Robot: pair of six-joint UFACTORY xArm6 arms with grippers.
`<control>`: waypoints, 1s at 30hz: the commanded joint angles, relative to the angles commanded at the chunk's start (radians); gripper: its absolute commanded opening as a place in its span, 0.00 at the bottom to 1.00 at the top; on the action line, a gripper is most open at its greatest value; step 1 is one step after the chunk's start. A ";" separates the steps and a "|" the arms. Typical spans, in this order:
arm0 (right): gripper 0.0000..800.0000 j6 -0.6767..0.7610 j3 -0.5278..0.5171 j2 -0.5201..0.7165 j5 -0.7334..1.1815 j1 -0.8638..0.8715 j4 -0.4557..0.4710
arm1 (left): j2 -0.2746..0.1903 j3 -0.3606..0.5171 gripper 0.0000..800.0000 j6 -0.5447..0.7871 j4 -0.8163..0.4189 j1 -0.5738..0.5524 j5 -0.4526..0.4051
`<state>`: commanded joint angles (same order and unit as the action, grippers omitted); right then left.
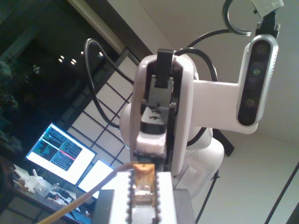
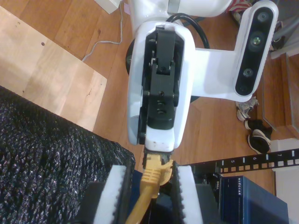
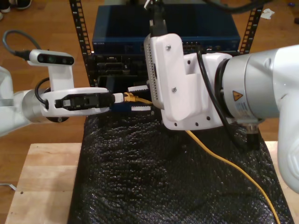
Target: Grab the cable and plug it in
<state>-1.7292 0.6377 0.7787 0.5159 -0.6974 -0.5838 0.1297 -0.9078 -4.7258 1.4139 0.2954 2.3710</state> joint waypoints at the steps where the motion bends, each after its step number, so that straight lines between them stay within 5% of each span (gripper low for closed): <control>1: 0.28 0.000 0.000 0.000 0.000 -0.002 0.000 | 0.000 0.000 0.02 0.000 0.000 0.000 0.002; 13: 0.22 0.000 0.000 0.000 -0.002 -0.003 -0.002 | 0.000 0.000 0.02 0.000 0.000 0.000 0.006; 23: 0.04 0.000 -0.002 0.000 -0.002 -0.003 -0.029 | 0.002 0.000 0.04 0.000 0.000 0.000 0.009; 25: 0.03 0.000 -0.002 0.000 -0.002 -0.003 -0.037 | 0.002 0.000 0.09 -0.002 0.000 0.000 0.015; 30: 0.01 0.000 -0.002 0.000 -0.002 -0.003 -0.038 | 0.002 0.000 0.53 -0.055 0.000 0.000 0.044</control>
<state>-1.7292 0.6362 0.7787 0.5144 -0.7004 -0.6222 0.1312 -0.9078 -4.7811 1.4139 0.2954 2.4155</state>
